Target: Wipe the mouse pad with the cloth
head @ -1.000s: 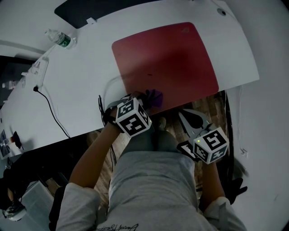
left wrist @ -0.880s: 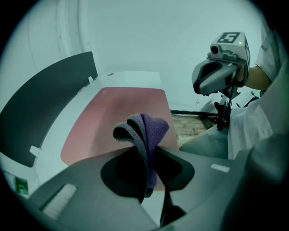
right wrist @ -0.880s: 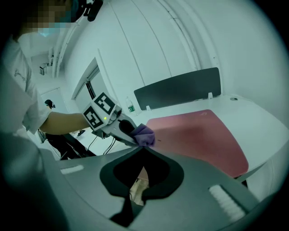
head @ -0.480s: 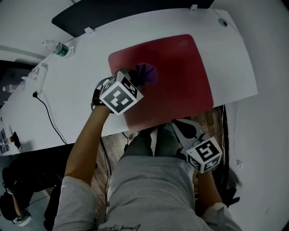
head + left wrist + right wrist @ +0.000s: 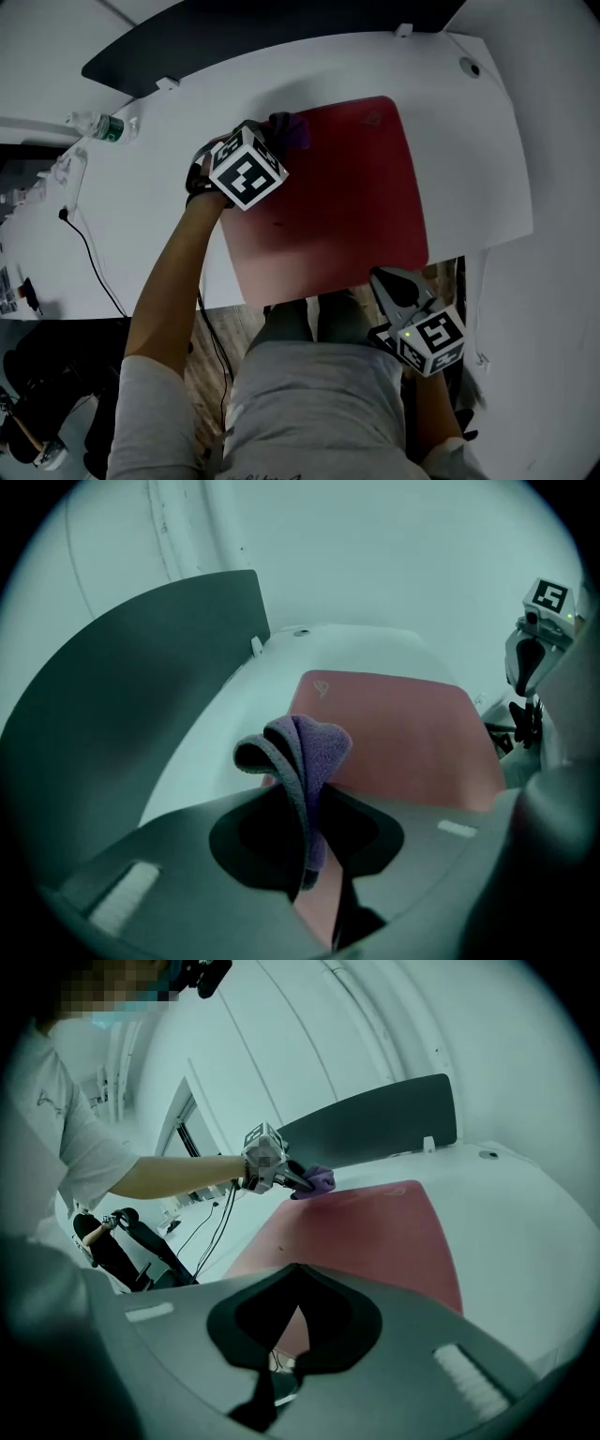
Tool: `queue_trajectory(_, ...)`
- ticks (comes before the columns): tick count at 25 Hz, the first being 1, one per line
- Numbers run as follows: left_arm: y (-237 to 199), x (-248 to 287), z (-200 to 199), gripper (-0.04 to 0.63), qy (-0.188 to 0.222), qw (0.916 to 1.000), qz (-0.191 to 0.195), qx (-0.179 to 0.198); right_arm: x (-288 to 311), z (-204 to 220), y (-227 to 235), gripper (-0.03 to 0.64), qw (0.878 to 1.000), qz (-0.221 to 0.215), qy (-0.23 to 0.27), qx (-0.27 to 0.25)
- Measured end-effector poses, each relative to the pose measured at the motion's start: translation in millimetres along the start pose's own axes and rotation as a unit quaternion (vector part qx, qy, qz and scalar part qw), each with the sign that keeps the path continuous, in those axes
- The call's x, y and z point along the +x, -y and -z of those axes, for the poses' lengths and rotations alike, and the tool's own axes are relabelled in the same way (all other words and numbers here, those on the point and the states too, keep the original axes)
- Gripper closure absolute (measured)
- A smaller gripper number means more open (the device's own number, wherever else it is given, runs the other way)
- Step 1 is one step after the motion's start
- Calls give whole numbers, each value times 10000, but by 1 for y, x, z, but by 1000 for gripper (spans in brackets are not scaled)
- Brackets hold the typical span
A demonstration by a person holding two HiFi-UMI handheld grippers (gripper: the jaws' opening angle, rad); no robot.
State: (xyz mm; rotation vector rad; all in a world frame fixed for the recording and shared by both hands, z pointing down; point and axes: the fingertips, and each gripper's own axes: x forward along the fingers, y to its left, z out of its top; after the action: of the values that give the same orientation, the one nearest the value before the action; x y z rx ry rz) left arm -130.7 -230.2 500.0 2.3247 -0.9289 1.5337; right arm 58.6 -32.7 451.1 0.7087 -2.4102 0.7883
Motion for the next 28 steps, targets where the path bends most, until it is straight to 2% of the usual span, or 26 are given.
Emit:
queue_trajectory(7,-38,38,-20,494,0,9996,-233,-147,-1,-6,37,611,9999,-6,-80,122)
queue_trajectory(11,-38,52,-24,494,-197,9997,-161,-2,-3,-8,54,611,9998,-24,-116,151)
queue_trajectory(18,-20,57,-20,495,-104,9995,79,-294,2,-13,65,611,9998,-145,-136,91)
queue_trajectory(23,9,54,-17,495,-169,9997,121,-94,6,-11,61,611,9992,-326,-216,39)
queue_trajectory(28,47,47,-14,495,-233,9991,351,95,9,-10,53,611,9988,-435,-234,-44)
